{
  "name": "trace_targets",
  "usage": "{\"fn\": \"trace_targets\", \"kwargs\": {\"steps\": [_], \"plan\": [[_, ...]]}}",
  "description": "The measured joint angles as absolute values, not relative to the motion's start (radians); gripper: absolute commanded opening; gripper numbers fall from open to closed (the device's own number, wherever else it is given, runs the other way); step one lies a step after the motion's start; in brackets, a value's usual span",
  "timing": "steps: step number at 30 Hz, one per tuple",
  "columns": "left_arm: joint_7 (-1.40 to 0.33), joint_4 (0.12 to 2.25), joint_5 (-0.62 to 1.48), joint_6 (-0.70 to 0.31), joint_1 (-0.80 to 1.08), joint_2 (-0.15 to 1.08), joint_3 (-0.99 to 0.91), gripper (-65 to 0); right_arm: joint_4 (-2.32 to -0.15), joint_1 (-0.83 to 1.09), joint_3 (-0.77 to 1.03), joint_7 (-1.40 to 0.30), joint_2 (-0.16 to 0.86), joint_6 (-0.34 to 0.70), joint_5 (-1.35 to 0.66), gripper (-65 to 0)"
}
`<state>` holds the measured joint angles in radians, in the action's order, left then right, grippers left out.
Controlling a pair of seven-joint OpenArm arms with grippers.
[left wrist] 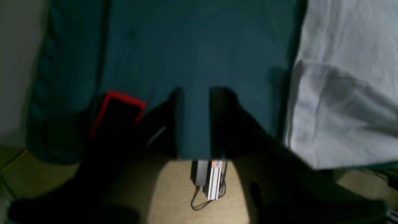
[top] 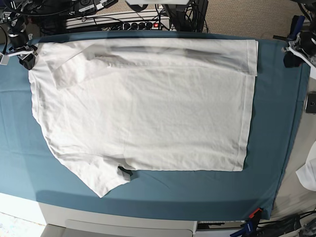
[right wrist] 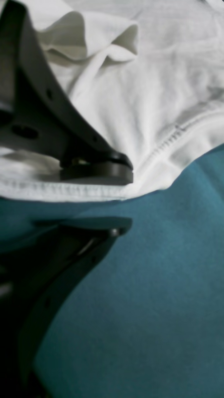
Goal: Fold the T-shirt properly
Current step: 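Open both grippers and release the shirt corners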
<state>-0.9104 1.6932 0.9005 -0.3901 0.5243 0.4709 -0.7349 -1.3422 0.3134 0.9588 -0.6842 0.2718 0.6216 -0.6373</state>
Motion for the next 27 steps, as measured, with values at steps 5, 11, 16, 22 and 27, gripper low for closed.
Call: {"fn": "trace_targets", "kwargs": {"steps": [5, 11, 16, 22, 27], "plan": [[-0.86, 1.693, 0.901, -0.39, 0.515, 0.471, -0.735, -49.4, -1.342, 0.311, 0.959, -0.675, 0.274, 0.621, -0.625, -46.2], [-0.86, 1.693, 0.899, -0.39, 0.515, 0.471, -0.735, -49.4, -1.341, 0.311, 0.957, -0.656, 0.274, 0.621, -0.617, -46.2], [-0.86, 1.693, 0.899, -0.39, 0.515, 0.471, -0.735, -49.4, -1.341, 0.31, 0.956, -0.613, 0.274, 0.621, -0.551, -46.2], [-0.863, 1.692, 0.865, -0.392, 0.479, 0.494, -0.735, -49.4, -1.34, 0.305, 0.958, -0.549, 0.342, 0.52, -0.436, -46.2], [-0.859, 1.692, 0.856, -0.393, 0.417, 0.501, -0.735, -49.4, -1.34, 0.237, 0.958, -0.548, 0.385, 0.493, -0.416, -46.2]]}}
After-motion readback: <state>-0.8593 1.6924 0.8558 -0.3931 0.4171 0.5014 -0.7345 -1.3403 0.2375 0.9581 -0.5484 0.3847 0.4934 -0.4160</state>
